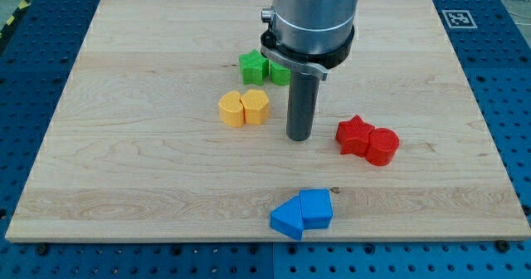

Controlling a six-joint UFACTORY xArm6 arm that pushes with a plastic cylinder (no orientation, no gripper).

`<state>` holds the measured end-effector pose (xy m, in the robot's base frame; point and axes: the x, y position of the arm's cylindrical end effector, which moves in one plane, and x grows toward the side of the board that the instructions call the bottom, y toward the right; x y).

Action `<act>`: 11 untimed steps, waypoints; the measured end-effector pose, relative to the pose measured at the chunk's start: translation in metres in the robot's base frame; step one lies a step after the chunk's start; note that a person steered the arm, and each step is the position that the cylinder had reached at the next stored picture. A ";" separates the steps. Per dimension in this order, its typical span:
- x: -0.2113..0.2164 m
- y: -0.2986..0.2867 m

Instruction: Place the yellow hexagon above the blue cube

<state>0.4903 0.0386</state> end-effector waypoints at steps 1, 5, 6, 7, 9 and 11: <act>-0.006 0.000; -0.079 -0.060; -0.086 -0.074; -0.079 -0.074; -0.069 -0.068; -0.077 -0.092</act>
<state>0.4133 -0.0535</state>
